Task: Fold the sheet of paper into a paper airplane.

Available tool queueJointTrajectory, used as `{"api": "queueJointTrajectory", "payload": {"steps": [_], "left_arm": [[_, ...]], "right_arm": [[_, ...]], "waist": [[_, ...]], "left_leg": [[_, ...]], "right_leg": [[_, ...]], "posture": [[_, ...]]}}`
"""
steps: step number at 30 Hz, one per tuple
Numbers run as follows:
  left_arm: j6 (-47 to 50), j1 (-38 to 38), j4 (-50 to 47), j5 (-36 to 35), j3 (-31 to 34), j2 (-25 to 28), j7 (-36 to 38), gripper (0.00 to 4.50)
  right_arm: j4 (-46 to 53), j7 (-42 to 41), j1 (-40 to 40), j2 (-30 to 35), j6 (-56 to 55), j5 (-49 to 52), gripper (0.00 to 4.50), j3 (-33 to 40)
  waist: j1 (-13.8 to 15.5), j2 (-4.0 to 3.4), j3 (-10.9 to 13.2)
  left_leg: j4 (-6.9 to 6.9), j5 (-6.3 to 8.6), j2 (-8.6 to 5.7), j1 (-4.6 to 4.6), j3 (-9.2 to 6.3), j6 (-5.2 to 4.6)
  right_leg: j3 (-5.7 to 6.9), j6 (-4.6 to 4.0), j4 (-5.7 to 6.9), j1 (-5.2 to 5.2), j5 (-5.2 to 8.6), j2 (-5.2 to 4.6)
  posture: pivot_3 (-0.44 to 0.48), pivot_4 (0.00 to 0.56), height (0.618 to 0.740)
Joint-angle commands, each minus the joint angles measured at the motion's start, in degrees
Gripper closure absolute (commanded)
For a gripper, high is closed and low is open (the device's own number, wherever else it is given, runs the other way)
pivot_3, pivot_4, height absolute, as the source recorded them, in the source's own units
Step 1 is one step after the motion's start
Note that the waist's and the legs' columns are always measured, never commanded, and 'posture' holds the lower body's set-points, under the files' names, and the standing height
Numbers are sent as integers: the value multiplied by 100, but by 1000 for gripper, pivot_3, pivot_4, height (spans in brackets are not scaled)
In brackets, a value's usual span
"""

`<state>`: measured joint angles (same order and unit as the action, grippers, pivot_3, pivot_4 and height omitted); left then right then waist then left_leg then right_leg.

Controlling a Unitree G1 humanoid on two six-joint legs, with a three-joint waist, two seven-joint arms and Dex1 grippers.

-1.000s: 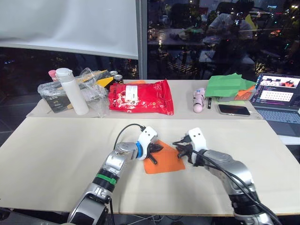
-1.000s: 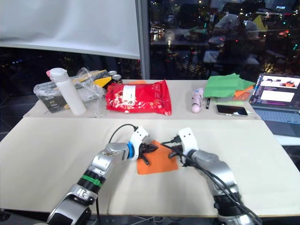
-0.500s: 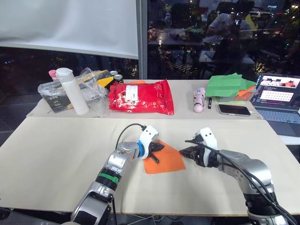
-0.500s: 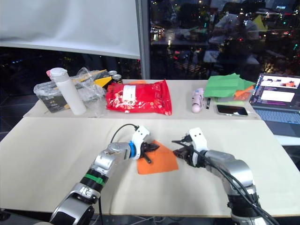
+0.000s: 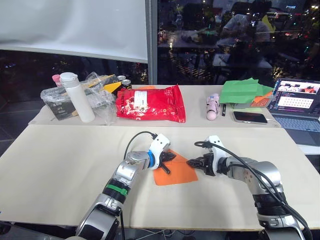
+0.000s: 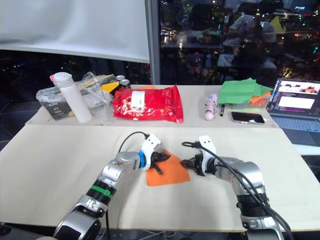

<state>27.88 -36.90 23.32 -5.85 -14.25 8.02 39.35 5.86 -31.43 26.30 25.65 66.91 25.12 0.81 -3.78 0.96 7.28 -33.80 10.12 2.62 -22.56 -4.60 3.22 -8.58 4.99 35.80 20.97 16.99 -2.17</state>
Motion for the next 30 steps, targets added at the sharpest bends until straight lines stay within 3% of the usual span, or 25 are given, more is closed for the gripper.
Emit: {"api": "queueJointTrajectory", "payload": {"steps": [1,16,30], "left_arm": [[68,94,197,147,-55,27,-97,4500],[54,79,214,142,-47,18,-121,4500],[24,59,238,149,-36,-7,-152,4500]], "right_arm": [[-28,-121,23,-20,164,198,2303,-3],[-56,-190,60,-157,494,652,2303,256],[-504,-129,408,-465,796,1308,2303,1002]], "waist": [[-2,0,0],[-16,0,0],[-11,-1,0]], "left_leg": [[0,0,0,0,0,0],[1,0,0,2,0,0],[1,0,0,0,0,0]], "right_leg": [[0,0,0,0,0,0],[0,0,1,0,0,0],[0,0,1,1,0,0]], "posture": [[0,150,719],[0,150,719],[0,150,719]]}}
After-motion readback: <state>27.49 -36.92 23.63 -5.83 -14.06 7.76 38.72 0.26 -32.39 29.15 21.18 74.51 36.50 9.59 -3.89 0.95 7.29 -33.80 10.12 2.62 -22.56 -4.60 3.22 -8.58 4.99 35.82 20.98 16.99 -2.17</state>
